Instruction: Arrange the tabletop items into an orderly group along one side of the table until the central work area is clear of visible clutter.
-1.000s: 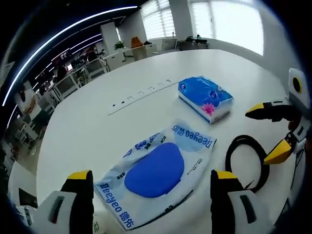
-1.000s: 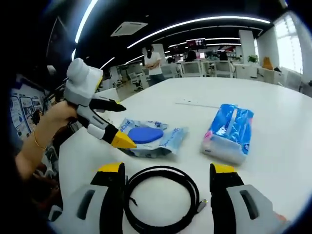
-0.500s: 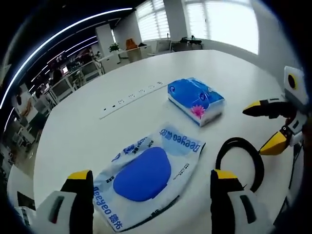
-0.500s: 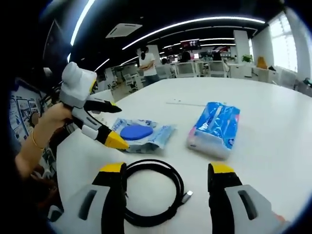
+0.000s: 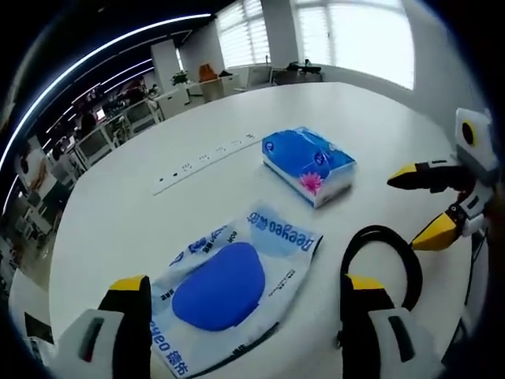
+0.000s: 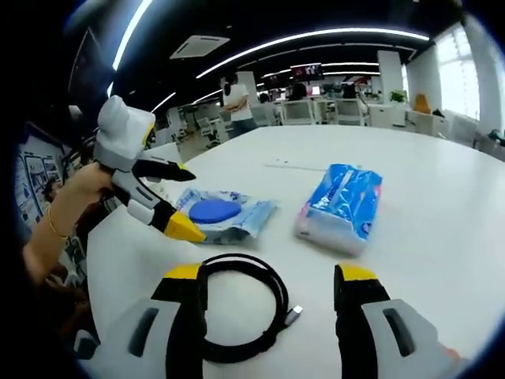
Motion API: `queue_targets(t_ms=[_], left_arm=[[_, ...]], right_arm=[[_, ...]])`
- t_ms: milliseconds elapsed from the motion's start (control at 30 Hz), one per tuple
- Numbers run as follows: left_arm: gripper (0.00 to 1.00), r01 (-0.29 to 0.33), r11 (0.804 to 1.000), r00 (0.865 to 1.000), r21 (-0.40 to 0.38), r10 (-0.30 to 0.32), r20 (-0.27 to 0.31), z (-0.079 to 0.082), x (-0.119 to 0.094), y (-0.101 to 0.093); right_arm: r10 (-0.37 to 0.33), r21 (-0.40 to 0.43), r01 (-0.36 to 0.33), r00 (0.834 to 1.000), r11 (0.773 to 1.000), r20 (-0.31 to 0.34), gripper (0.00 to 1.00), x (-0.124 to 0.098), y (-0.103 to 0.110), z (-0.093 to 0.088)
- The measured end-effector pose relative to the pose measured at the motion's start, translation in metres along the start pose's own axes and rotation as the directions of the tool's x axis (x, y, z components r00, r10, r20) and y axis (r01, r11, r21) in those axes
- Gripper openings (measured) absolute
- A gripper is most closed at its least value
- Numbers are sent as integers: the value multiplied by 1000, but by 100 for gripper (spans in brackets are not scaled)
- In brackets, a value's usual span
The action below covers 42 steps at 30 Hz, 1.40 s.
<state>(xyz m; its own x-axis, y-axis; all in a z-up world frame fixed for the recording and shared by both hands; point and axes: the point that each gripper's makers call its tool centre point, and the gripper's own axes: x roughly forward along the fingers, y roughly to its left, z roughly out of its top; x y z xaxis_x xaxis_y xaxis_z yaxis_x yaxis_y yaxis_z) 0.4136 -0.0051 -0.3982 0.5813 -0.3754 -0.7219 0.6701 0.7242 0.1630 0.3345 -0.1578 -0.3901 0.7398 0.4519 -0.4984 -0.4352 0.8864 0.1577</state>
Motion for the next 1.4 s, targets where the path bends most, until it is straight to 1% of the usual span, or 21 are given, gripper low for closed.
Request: queue_targets(t_ms=[167,233,300,367,467,567,633,733,867,1000,1167,1233,1267,1400], left_arm=[[99,5,1000,1000,4,-5,-2,1,1,-8],[97,13,1000,1000,11,-13,-3,0,-1,-14],[94,15,1000,1000,13,-15,0,2,-1,-16],[94,8,1000,1000,3,-8,7,2,-2,-18],[94,10,1000,1000,1,-10,21,3,-3,-23],[94,22,1000,1000,11,-23,15,1,-3,-32],[94,28,999,999,20,-29,19,3,-3,-35],[90,38,999,999,27,-39,28,7,-1,-37],[87,40,998,998,38,-42,43,11,0,-39],[84,49,998,997,45,-52,62,15,-1,-45],[84,56,996,996,65,-61,70,17,1,-53],[84,66,995,994,75,-71,78,21,5,-54],[84,72,994,992,78,-79,97,24,6,-57],[83,77,994,991,77,-84,102,27,8,-60]], right_arm=[[-5,2,5,1000,1000,-6,61,-2,-3,-3],[-13,-1,13,1000,1000,-8,60,-2,-5,-5],[-16,-3,16,1000,1000,-8,60,-3,-7,-6],[-18,5,18,1000,1000,-7,60,-3,-9,-6],[-16,-1,16,1000,1000,3,59,-4,-10,-6],[-21,0,21,1000,1000,17,59,-6,-13,-5],[-30,-6,31,999,1000,10,57,-6,-16,-6],[-47,-25,47,999,999,18,56,-8,-20,-6],[-46,-13,47,999,999,25,54,-11,-23,-4],[-64,-24,64,998,998,27,53,-12,-28,-5],[-63,-29,63,998,998,20,52,-13,-31,-8],[-65,-31,66,998,997,22,52,-13,-33,-8],[-68,-31,68,997,997,22,52,-14,-34,-8],[-82,-34,82,996,996,18,50,-15,-39,-9]])
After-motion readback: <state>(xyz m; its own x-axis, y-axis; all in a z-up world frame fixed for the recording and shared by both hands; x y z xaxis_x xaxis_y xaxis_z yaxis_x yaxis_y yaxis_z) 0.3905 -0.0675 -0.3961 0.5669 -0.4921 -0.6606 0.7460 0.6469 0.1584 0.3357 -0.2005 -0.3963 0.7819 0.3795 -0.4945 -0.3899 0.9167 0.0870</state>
